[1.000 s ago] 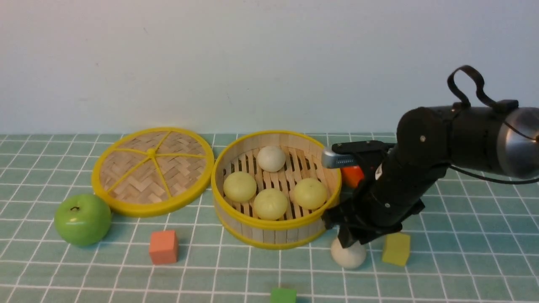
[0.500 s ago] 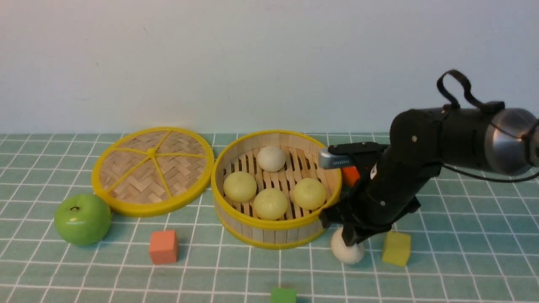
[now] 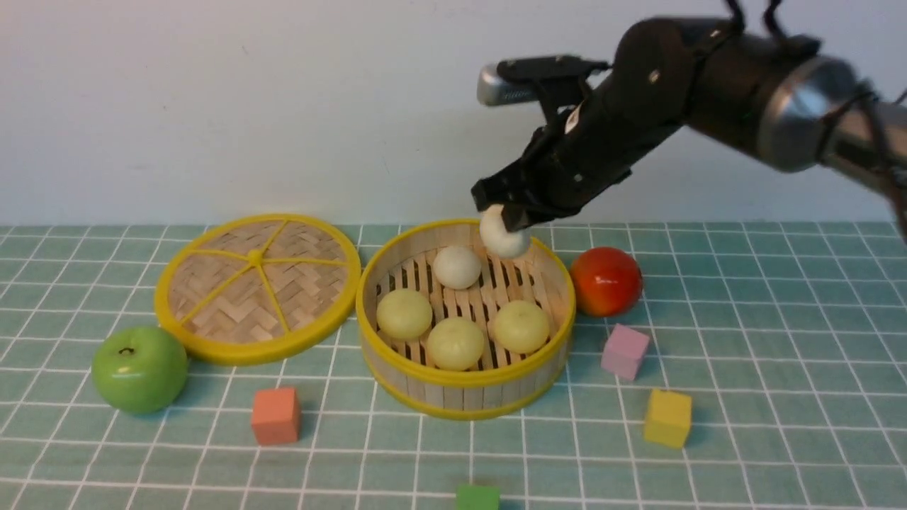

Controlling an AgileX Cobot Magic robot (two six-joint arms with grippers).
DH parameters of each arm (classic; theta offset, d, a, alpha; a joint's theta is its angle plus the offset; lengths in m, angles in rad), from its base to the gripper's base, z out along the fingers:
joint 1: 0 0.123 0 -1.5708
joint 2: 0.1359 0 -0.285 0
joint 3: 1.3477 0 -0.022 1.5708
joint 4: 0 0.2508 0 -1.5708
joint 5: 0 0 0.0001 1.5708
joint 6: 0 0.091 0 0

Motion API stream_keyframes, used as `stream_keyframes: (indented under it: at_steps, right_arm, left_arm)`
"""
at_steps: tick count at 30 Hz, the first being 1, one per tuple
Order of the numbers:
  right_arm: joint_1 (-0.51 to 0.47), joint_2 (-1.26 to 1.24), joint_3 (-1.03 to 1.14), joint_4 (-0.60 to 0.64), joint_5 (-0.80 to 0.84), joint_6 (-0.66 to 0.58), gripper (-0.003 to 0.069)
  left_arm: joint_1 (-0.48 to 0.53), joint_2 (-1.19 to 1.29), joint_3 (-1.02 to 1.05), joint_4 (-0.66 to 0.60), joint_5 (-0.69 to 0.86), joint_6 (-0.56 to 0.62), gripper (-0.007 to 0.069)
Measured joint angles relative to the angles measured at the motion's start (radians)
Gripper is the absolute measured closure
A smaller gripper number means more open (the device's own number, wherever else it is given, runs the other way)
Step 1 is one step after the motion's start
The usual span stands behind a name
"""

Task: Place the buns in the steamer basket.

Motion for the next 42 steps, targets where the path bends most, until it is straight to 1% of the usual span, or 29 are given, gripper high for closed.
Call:
stream_keyframes:
  at_steps: [4, 7, 9, 10, 11, 12, 13, 14, 15, 16, 17, 19, 21, 22, 23, 25, 26, 27, 28, 29, 30, 31, 32, 33, 36, 37, 42]
  right_arm:
    - [-0.005, 0.097, 0.0, -0.013, -0.026, 0.0, 0.0631]
    - [-0.02, 0.129, 0.0, -0.023, -0.063, 0.0, 0.0587]
    - [-0.028, 0.129, -0.001, -0.023, -0.072, 0.0, 0.0542]
    - [-0.03, 0.129, -0.002, -0.023, -0.075, 0.001, 0.0491]
    - [-0.031, 0.129, -0.003, -0.023, -0.075, 0.003, 0.0483]
    - [-0.031, 0.127, -0.003, -0.023, -0.066, 0.008, 0.0412]
    - [-0.031, 0.127, -0.003, -0.023, -0.063, 0.008, 0.0402]
    - [-0.031, 0.111, -0.003, -0.023, -0.035, 0.009, 0.0325]
    - [-0.031, 0.094, -0.002, -0.023, -0.006, 0.01, 0.0271]
    - [-0.031, 0.09, -0.002, -0.023, -0.001, 0.01, 0.0263]
    - [-0.031, 0.053, -0.002, -0.023, 0.034, 0.011, 0.0218]
    - [-0.031, -0.034, -0.001, -0.027, 0.113, 0.011, 0.0162]
    - [-0.031, -0.081, -0.001, -0.031, 0.156, 0.011, 0.0155]
    - [-0.031, -0.152, -0.001, -0.042, 0.231, 0.011, 0.016]
    - [-0.031, -0.213, 0.0, -0.045, 0.28, 0.011, 0.0184]
    - [-0.031, -0.304, 0.012, -0.043, 0.367, 0.006, 0.0255]
    - [-0.027, -0.377, 0.043, -0.035, 0.405, 0.005, 0.0335]
    - [-0.02, -0.43, 0.071, -0.032, 0.419, 0.005, 0.0389]
    - [-0.02, -0.43, 0.079, -0.032, 0.421, 0.006, 0.0403]
    - [-0.007, -0.518, 0.159, -0.028, 0.431, 0.017, 0.0519]
    - [0.004, -0.575, 0.22, -0.027, 0.431, 0.025, 0.0588]
    - [0.006, -0.586, 0.22, -0.027, 0.431, 0.025, 0.0599]
    - [0.02, -0.679, 0.329, -0.026, 0.417, 0.043, 0.0654]
    - [0.024, -0.726, 0.386, -0.025, 0.402, 0.05, 0.0668]
    - [0.028, -0.889, 0.577, -0.025, 0.317, 0.067, 0.0673]
    - [0.029, -0.967, 0.663, -0.03, 0.264, 0.071, 0.0673]
    - [0.029, -1.184, 0.906, -0.052, 0.143, 0.081, 0.0673]
  left_arm:
    - [0.0, 0.0, 0.0, 0.0, 0.0, 0.0, 0.055]
    - [0.0, 0.0, 0.0, 0.0, 0.001, 0.0, 0.0545]
    - [0.0, 0.0, 0.0, 0.0, 0.001, 0.0, 0.0545]
    - [0.0, 0.0, 0.0, 0.0, 0.001, 0.0, 0.0545]
    - [0.0, 0.0, 0.0, 0.0, 0.001, 0.0, 0.0545]
    - [0.0, 0.0, 0.0, 0.0, 0.001, 0.0, 0.0543]
    - [0.0, 0.0, 0.0, 0.0, 0.001, 0.0, 0.0543]
    - [0.0, 0.0, 0.0, 0.0, 0.001, 0.0, 0.0544]
    - [0.0, 0.0, 0.0, 0.0, 0.001, 0.0, 0.0544]
    - [0.0, 0.0, 0.0, 0.0, 0.001, 0.0, 0.0544]
    - [0.0, 0.0, 0.0, 0.0, 0.001, 0.0, 0.0544]
    - [0.0, 0.0, 0.0, 0.0, 0.001, 0.0, 0.0544]
    - [0.0, 0.0, 0.0, 0.0, 0.001, 0.0, 0.0544]
    - [0.0, 0.0, 0.0, 0.0, 0.001, 0.0, 0.0544]
    - [0.0, 0.0, 0.0, 0.0, 0.001, 0.0, 0.0544]
    - [0.0, 0.0, 0.0, 0.0, 0.001, 0.0, 0.0544]
    - [0.0, 0.0, 0.0, 0.0, 0.001, 0.0, 0.0544]
    - [0.0, 0.0, 0.0, 0.0, 0.001, 0.0, 0.0544]
    - [0.0, 0.0, 0.0, 0.0, 0.001, 0.0, 0.0544]
    - [0.0, 0.0, 0.0, 0.0, 0.001, 0.0, 0.0544]
    - [0.0, 0.0, 0.0, 0.0, 0.001, 0.0, 0.0544]
    - [0.0, 0.0, 0.0, 0.0, 0.001, 0.0, 0.0544]
    - [0.0, 0.0, 0.0, 0.0, 0.001, 0.0, 0.0544]
    - [0.0, 0.0, 0.0, 0.0, 0.001, 0.0, 0.0544]
    - [0.0, 0.0, 0.0, 0.0, 0.001, 0.0, 0.0544]
    - [0.0, 0.0, 0.0, 0.0, 0.001, 0.0, 0.0544]
    - [0.0, 0.0, 0.0, 0.0, 0.001, 0.0, 0.0544]
